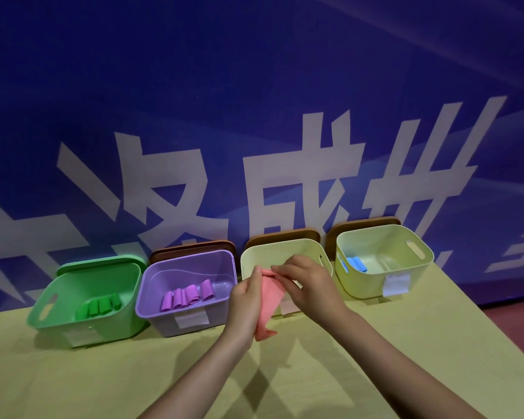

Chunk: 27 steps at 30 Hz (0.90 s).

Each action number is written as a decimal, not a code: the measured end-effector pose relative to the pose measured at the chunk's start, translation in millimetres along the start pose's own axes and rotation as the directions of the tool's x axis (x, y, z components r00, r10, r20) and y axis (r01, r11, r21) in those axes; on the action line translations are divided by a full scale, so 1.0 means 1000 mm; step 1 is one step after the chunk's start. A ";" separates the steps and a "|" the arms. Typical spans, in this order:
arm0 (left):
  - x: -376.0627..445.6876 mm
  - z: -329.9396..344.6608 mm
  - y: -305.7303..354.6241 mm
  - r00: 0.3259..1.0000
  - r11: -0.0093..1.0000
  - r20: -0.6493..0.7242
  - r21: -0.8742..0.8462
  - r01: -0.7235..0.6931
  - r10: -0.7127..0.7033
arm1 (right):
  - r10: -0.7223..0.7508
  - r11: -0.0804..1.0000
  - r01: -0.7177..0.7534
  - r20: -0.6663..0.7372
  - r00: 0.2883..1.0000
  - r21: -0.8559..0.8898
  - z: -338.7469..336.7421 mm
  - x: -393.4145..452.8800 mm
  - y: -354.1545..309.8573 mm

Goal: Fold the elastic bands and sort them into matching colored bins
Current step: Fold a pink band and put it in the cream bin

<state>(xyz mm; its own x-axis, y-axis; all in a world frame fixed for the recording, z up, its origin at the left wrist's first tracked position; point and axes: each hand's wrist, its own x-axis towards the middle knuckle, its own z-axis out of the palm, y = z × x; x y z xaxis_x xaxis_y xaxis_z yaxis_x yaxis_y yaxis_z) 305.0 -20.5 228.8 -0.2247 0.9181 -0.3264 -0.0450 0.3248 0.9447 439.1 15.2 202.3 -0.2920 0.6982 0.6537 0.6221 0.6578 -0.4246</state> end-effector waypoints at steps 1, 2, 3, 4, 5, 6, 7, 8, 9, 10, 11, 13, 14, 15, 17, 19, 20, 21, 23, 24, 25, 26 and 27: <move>0.000 -0.001 0.000 1.000 1.000 0.002 0.007 -0.009 0.009 | -0.027 1.000 0.027 0.020 0.999 0.002 -0.002 0.001 0.001; 0.000 -0.001 -0.001 1.000 1.000 0.006 0.016 -0.014 0.014 | -0.049 0.999 0.049 0.049 0.998 0.006 -0.005 0.002 0.003; 0.000 -0.002 -0.003 1.000 1.000 0.013 0.022 -0.018 0.018 | -0.066 0.998 0.065 0.088 0.994 0.014 -0.007 0.003 0.004; 0.000 -0.002 -0.004 1.000 1.000 0.018 0.021 -0.021 0.020 | -0.076 0.997 0.073 0.134 0.988 0.029 -0.009 0.004 0.005; 0.001 -0.002 -0.006 0.999 1.000 0.023 0.003 -0.027 0.027 | -0.079 0.996 0.072 0.181 0.980 0.047 -0.011 0.005 0.006; 0.002 -0.002 -0.007 0.999 0.999 0.029 -0.015 -0.032 0.033 | -0.077 0.996 0.063 0.222 0.972 0.070 -0.012 0.004 0.007; 0.002 -0.002 -0.008 0.999 0.999 0.034 -0.031 -0.035 0.036 | -0.069 0.994 0.046 0.251 0.965 0.099 -0.013 0.004 0.008; 0.002 -0.003 -0.007 0.998 0.998 0.043 -0.051 -0.034 0.036 | -0.053 0.991 0.017 0.268 0.962 0.135 -0.014 0.003 0.008; 0.001 -0.004 -0.006 0.998 0.997 0.053 -0.066 -0.030 0.034 | -0.016 0.984 -0.033 0.272 0.962 0.175 -0.014 0.002 0.007; 0.001 -0.004 -0.006 0.998 0.997 0.057 -0.069 -0.029 0.033 | 0.046 0.969 -0.108 0.268 0.962 0.223 -0.015 0.002 0.005; 0.001 -0.004 -0.005 0.997 0.997 0.061 -0.066 -0.032 0.037 | 0.123 0.940 -0.196 0.258 0.958 0.280 -0.015 0.001 0.003; 0.000 -0.004 -0.004 0.996 0.997 0.080 -0.068 -0.042 0.047 | 0.295 0.841 -0.374 0.249 0.923 0.391 -0.013 0.000 -0.003; 0.000 -0.004 -0.003 0.994 0.996 0.096 -0.072 -0.045 0.052 | 0.377 0.772 -0.462 0.272 0.886 0.436 -0.012 0.001 -0.006; -0.002 -0.004 -0.002 0.992 0.997 0.112 -0.065 -0.051 0.058 | 0.436 0.697 -0.537 0.314 0.843 0.475 -0.012 0.002 -0.008; -0.003 -0.004 -0.001 0.988 0.998 0.140 -0.019 -0.066 0.068 | 0.470 0.609 -0.608 0.385 0.794 0.509 -0.011 0.005 -0.012; -0.004 -0.004 -0.001 0.986 0.997 0.153 0.026 -0.075 0.070 | 0.473 0.615 -0.611 0.388 0.791 0.498 -0.011 0.006 -0.013; -0.004 -0.004 -0.001 0.986 0.996 0.150 0.050 -0.077 0.069 | 0.479 0.623 -0.608 0.375 0.794 0.492 -0.010 0.007 -0.014; -0.003 -0.004 -0.001 0.987 0.994 0.144 0.075 -0.082 0.071 | 0.488 0.624 -0.607 0.362 0.795 0.492 -0.008 0.006 -0.015; -0.001 -0.004 -0.001 0.989 0.987 0.122 0.127 -0.096 0.080 | 0.514 0.611 -0.614 0.340 0.788 0.500 -0.005 0.005 -0.015; 0.001 -0.004 -0.002 0.990 0.984 0.114 0.151 -0.099 0.082 | 0.528 0.600 -0.622 0.335 0.780 0.503 -0.004 0.005 -0.014; 0.003 -0.004 -0.003 0.991 0.982 0.111 0.163 -0.096 0.078 | 0.540 0.587 -0.632 0.336 0.772 0.506 -0.003 0.005 -0.014; 0.004 -0.005 -0.004 0.991 0.984 0.111 0.154 -0.087 0.070 | 0.547 0.576 -0.638 0.339 0.765 0.510 -0.003 0.004 -0.013; 0.006 -0.007 -0.006 0.991 0.988 0.115 0.134 -0.081 0.066 | 0.550 0.568 -0.642 0.343 0.761 0.514 -0.003 0.004 -0.013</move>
<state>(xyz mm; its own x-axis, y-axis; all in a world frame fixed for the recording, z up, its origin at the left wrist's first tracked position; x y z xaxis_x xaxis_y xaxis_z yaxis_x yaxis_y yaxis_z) 297.4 -18.7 221.3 -0.1134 0.9575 -0.2651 0.1039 0.2768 0.9553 432.4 8.7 211.8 -0.1293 0.9904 0.0492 0.1674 0.0707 -0.9833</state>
